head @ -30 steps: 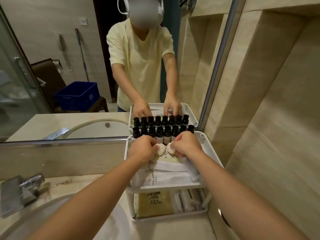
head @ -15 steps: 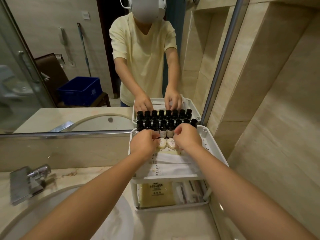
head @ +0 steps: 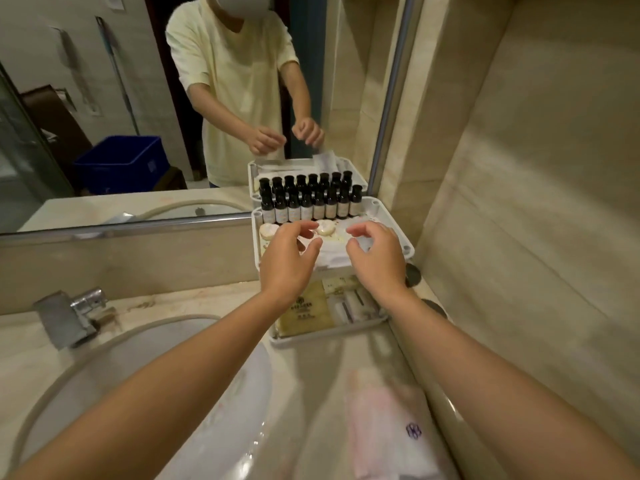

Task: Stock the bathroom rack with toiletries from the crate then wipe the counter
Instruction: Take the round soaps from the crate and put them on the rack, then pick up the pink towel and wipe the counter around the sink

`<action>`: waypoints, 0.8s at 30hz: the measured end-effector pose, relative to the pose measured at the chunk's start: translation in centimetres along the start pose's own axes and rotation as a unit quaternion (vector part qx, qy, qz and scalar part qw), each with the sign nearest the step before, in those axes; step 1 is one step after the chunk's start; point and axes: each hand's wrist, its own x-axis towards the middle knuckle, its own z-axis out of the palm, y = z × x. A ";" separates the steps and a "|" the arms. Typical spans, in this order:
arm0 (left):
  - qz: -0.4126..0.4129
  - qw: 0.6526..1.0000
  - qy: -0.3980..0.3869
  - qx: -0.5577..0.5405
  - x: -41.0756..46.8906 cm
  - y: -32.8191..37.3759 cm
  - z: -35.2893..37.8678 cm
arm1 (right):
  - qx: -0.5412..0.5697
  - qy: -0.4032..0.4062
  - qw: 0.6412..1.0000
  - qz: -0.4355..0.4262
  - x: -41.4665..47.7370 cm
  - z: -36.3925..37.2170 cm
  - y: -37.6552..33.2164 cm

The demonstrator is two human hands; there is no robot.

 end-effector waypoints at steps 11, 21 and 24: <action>0.054 0.995 -0.082 -0.018 -11.0 -0.8 -0.1 | -0.041 0.005 0.996 0.073 -12.1 -2.6 2.0; 0.024 0.981 -0.194 0.008 -20.3 -4.6 2.3 | -0.093 -0.083 0.971 0.203 -23.2 -2.2 7.8; 0.011 0.975 -0.222 0.017 -22.3 -5.7 3.4 | -0.110 -0.146 0.954 0.237 -25.2 -2.0 9.4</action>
